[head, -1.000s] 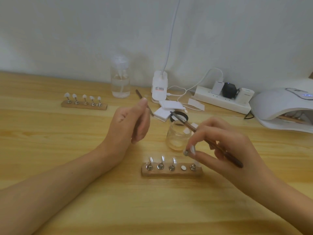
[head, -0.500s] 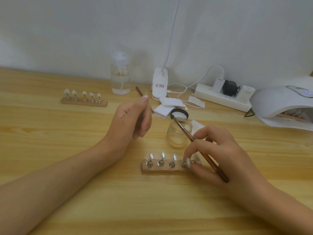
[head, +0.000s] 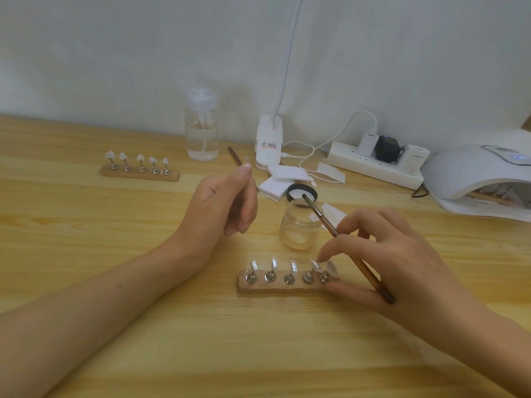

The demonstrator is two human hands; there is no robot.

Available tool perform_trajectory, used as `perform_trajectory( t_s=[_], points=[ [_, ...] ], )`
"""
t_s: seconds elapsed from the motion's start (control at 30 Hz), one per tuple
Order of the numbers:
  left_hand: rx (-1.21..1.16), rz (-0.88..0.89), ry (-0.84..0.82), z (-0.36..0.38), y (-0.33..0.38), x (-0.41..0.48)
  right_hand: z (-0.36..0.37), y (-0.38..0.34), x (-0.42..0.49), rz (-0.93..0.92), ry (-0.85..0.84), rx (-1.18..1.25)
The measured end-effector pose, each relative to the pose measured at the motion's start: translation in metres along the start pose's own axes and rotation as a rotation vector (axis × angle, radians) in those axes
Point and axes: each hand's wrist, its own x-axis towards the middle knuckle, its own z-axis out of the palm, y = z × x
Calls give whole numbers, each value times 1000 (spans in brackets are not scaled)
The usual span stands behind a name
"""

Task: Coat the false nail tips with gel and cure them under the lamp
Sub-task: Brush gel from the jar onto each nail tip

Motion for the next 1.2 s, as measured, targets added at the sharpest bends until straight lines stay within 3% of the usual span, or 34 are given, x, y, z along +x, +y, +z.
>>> perform_trajectory(
  t_s=[0.57, 0.93, 1.2],
  points=[
    [-46, -18, -7, -3, 1, 1, -11, -5, 2, 2, 64, -1],
    [-33, -61, -12, -1, 3, 0, -5, -2, -8, 15, -16, 217],
    [62, -15, -88, 1, 1, -1, -26, 3, 32, 5, 160, 319]
  ],
)
